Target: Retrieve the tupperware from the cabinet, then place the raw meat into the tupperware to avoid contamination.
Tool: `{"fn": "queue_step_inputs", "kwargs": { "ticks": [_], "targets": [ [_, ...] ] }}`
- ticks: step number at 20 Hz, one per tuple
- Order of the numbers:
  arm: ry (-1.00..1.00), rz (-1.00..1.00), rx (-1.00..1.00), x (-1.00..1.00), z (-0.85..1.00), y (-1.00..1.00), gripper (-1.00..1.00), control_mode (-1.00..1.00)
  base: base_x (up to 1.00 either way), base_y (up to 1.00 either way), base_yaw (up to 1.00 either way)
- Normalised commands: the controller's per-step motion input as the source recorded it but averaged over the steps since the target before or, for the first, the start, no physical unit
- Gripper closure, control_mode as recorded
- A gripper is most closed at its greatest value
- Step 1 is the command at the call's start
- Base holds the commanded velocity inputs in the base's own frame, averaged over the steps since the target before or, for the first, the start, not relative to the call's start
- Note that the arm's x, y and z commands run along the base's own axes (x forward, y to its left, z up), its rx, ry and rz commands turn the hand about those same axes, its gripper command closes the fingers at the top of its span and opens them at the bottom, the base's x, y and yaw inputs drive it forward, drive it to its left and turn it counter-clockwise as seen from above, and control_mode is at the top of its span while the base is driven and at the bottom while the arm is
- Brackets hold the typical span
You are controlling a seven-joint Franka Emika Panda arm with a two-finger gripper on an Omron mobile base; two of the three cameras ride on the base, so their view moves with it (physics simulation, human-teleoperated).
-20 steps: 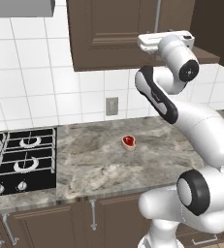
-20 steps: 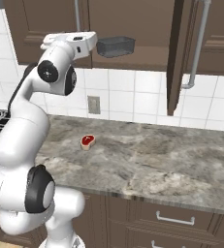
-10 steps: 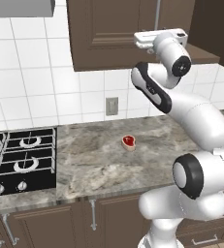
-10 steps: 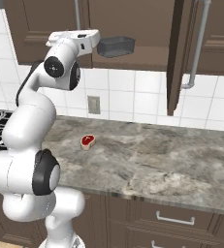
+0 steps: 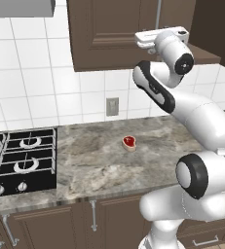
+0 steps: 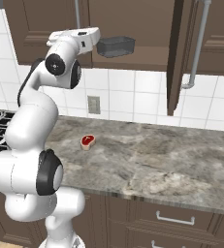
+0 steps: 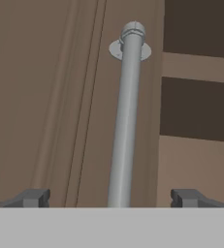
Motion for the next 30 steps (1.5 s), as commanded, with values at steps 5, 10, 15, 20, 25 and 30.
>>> {"fn": "queue_step_inputs", "kwargs": {
  "ticks": [5,10,15,20,25,30],
  "targets": [
    [0.08,0.0,0.0,0.53,-0.03,0.03,1.0,-1.0,0.0,0.0,0.0],
    [0.21,0.0,0.0,0.59,-0.24,0.0,1.0,-1.0,0.0,0.0,0.0],
    [0.3,0.0,0.0,0.62,-0.37,0.0,1.0,-1.0,0.0,0.0,0.0],
    [0.21,0.0,0.0,0.4,-0.56,0.09,1.0,-1.0,0.0,0.0,0.0],
    [0.19,0.0,0.0,0.26,-0.76,0.22,1.0,-1.0,0.0,0.0,0.0],
    [0.14,0.0,0.0,0.14,-0.79,0.31,1.0,-1.0,0.0,0.0,0.0]
  ]
}}
